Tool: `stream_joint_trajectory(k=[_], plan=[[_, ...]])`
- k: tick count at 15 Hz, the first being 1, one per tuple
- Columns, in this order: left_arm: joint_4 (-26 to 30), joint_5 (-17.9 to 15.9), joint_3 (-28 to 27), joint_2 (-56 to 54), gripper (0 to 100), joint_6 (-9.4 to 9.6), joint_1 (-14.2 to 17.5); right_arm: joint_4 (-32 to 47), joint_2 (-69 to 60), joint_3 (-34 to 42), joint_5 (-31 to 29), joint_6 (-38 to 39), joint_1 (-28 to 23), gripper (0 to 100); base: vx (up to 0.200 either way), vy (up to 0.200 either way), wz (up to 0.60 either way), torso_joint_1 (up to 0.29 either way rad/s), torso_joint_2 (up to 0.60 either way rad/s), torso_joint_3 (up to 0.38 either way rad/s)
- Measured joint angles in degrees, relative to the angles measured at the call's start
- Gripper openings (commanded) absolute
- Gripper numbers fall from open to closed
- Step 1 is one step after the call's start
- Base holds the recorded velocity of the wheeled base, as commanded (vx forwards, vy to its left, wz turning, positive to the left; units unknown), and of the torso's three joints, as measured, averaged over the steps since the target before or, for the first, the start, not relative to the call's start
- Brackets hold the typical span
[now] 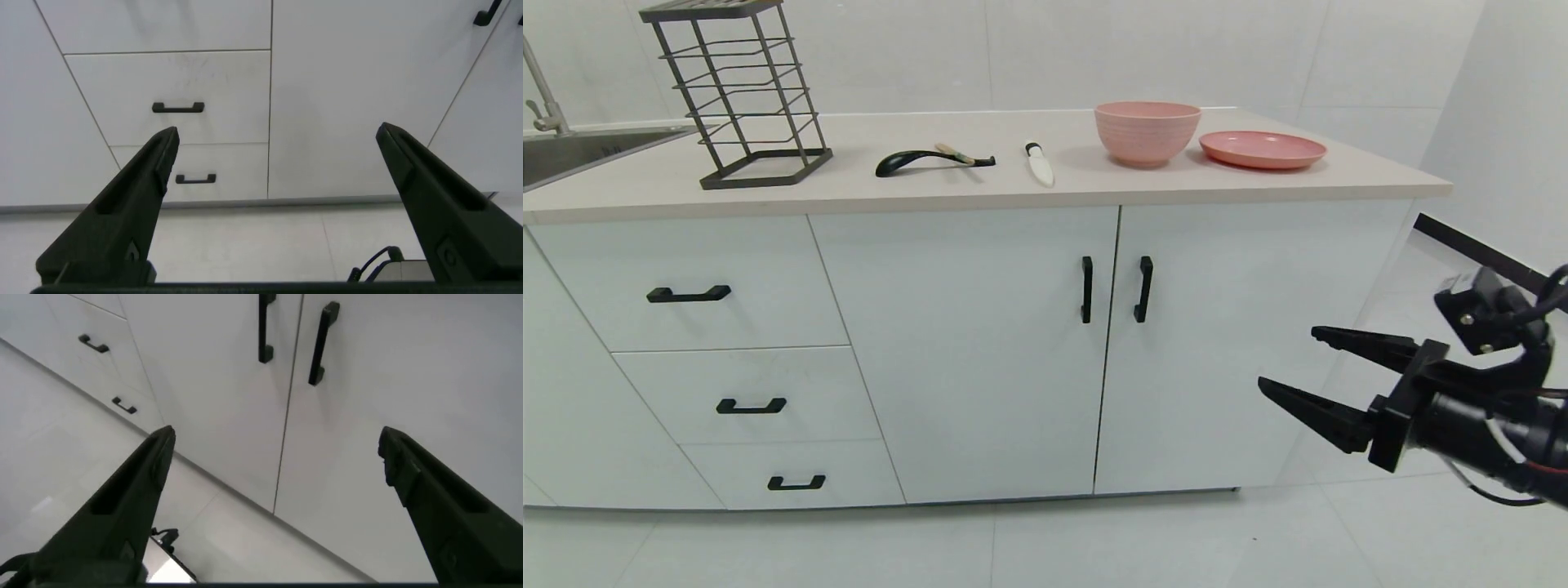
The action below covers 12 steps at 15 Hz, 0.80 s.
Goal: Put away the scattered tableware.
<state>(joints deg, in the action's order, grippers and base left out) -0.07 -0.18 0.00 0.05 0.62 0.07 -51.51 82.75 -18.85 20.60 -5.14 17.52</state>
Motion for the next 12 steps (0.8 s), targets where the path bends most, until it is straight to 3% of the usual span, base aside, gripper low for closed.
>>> stream_joint_trajectory(k=[3,8,12], plan=[[0.00,0.00,0.00,0.00,100,0.02,0.00,-1.49,5.95,-2.57,1.58,-0.11,0.06,100,0.000,0.000,0.00,0.000,0.00,0.000],[0.05,-0.44,0.00,0.00,100,-0.05,-0.07,-8.63,15.40,-6.92,11.93,-1.91,0.11,100,0.000,0.000,0.00,0.000,0.00,0.000],[0.00,-0.50,0.00,0.00,100,-0.40,-0.07,-9.96,19.64,-7.17,12.98,-4.40,0.34,100,0.000,0.000,0.00,0.000,0.00,0.000]])
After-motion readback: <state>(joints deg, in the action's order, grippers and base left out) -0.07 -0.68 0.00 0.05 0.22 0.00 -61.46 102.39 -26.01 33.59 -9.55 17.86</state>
